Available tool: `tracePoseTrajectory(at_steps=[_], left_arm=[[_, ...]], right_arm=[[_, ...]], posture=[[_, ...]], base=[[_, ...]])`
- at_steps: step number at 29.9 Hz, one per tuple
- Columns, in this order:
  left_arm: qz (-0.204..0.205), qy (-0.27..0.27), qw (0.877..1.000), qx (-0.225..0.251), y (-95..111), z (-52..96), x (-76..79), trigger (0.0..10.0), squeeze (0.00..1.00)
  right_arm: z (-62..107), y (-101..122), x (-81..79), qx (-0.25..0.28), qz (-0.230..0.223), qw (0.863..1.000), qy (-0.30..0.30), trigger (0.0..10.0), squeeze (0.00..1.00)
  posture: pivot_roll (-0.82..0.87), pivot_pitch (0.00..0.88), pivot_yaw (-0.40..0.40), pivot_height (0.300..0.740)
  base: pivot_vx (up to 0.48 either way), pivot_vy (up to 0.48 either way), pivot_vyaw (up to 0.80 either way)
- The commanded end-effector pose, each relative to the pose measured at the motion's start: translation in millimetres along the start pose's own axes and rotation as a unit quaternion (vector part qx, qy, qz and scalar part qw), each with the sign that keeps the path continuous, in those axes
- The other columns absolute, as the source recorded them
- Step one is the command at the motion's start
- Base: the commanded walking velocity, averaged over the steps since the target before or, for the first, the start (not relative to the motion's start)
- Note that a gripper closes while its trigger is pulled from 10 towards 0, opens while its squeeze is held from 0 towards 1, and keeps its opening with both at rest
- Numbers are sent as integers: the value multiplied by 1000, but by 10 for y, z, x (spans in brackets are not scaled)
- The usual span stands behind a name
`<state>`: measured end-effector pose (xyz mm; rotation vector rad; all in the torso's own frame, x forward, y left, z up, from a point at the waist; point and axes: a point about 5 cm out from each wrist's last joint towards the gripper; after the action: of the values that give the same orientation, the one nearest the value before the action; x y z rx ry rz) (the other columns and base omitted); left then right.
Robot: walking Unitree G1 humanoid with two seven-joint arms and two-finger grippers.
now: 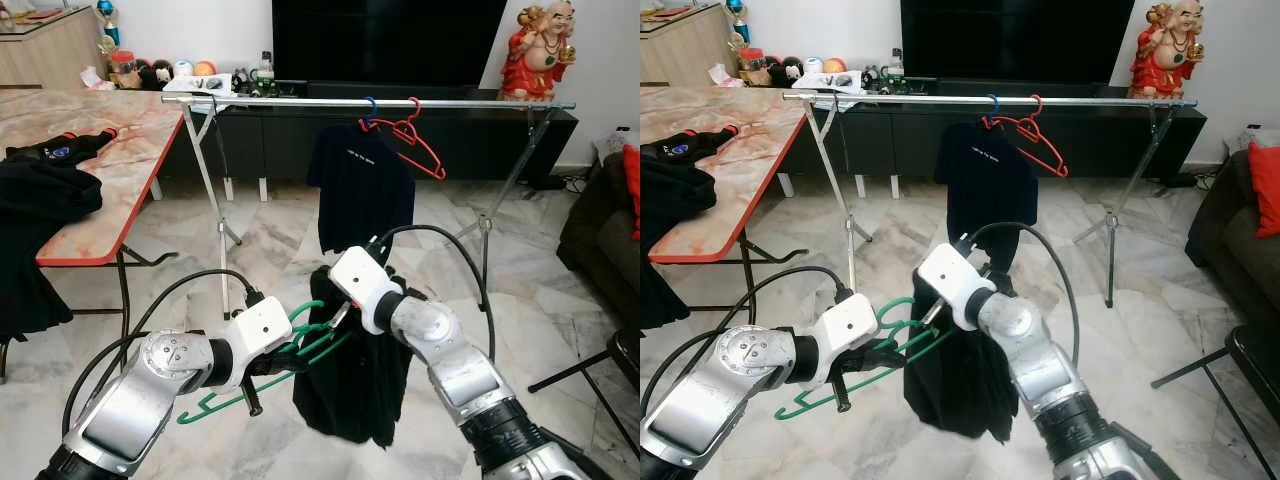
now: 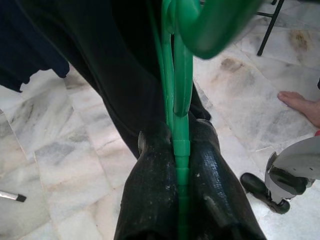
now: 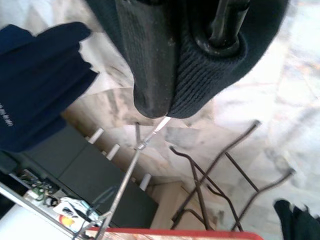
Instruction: Hang hanger
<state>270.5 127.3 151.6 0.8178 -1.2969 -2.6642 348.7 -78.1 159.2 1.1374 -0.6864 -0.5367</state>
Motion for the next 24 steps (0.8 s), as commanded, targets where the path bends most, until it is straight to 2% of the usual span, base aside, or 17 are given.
tracePoseTrajectory(at_steps=[1, 4, 5, 6, 8, 11, 13, 15, 16, 18, 19, 20, 21, 24], left_arm=[[-28, -1, 999, 36, 150, -22, 16, 10000, 0], [-22, 5, 999, 36, 152, -47, 4, 10000, 0], [-20, 3, 999, 39, 161, -57, 12, 10000, 0], [-15, -14, 999, 49, 186, -75, 61, 10000, 0], [-16, -20, 998, 53, 197, -84, 84, 10000, 0], [-11, 17, 998, 57, 216, -130, 27, 10000, 0], [3, 67, 996, 54, 229, -172, -76, 10000, 0], [2, 83, 995, 56, 245, -183, -115, 10000, 0], [5, 92, 994, 56, 254, -188, -138, 10000, 0], [16, 115, 992, 56, 270, -202, -180, 10000, 0], [16, 115, 992, 56, 270, -202, -180, 10000, 0], [18, 120, 991, 56, 273, -207, -187, 10000, 0], [28, 131, 989, 58, 274, -218, -201, 10000, 0], [49, 151, 985, 63, 282, -235, -226, 10000, 0]], right_arm=[[24, 101, 58, 17, 10, 1000, 2, 10000, 0], [64, 116, 46, 32, -1, 999, 23, 10000, 0], [87, 129, 26, 42, -3, 998, 39, 10000, 0], [167, 161, -34, 70, 8, 994, 85, 10000, 0], [217, 179, -74, 85, 12, 990, 113, 10000, 0], [327, 243, -243, 115, 5, 976, 188, 10000, 0], [383, 301, -348, 139, -6, 965, 220, 10000, 0], [373, 307, -335, 143, -10, 967, 210, 10000, 0], [338, 268, -286, 133, -9, 974, 183, 10000, 0], [248, 131, -82, 94, -12, 992, 85, 10000, 0], [248, 131, -82, 94, -12, 992, 85, 10000, 0], [236, 106, -21, 89, -19, 994, 59, 10000, 0], [243, 112, 30, 98, -40, 994, 40, 10000, 0], [276, 136, 42, 112, -52, 992, 35, 10000, 0]], posture=[[92, 16, -6, 740], [91, 17, -5, 740], [93, 18, -2, 740], [93, 19, -1, 740], [93, 19, -1, 740], [86, 21, 2, 740], [85, 21, 2, 740], [88, 21, 3, 740], [88, 22, 4, 740], [88, 22, 4, 740], [88, 22, 4, 740], [88, 22, 4, 740], [88, 22, 7, 740], [87, 23, 7, 740]], base=[[0, 0, 0], [0, 0, 0], [0, 0, 0], [0, 0, 0], [0, 0, 0], [0, 0, 0], [0, 0, 0], [0, 0, 0], [0, 0, 0], [0, 0, 0], [0, 0, 0], [0, 0, 0], [0, 0, 0], [0, 0, 0]])
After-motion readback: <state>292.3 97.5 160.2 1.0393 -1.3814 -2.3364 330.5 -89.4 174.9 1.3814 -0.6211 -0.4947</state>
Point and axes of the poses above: a point about 5 cm out from each wrist's last joint towards the gripper, its own z axis pointing back from the gripper into the wrist, its own y axis along the axis of the wrist's last joint, x = y × z, and after that the axes turned 14 degrees about -z, right-handed
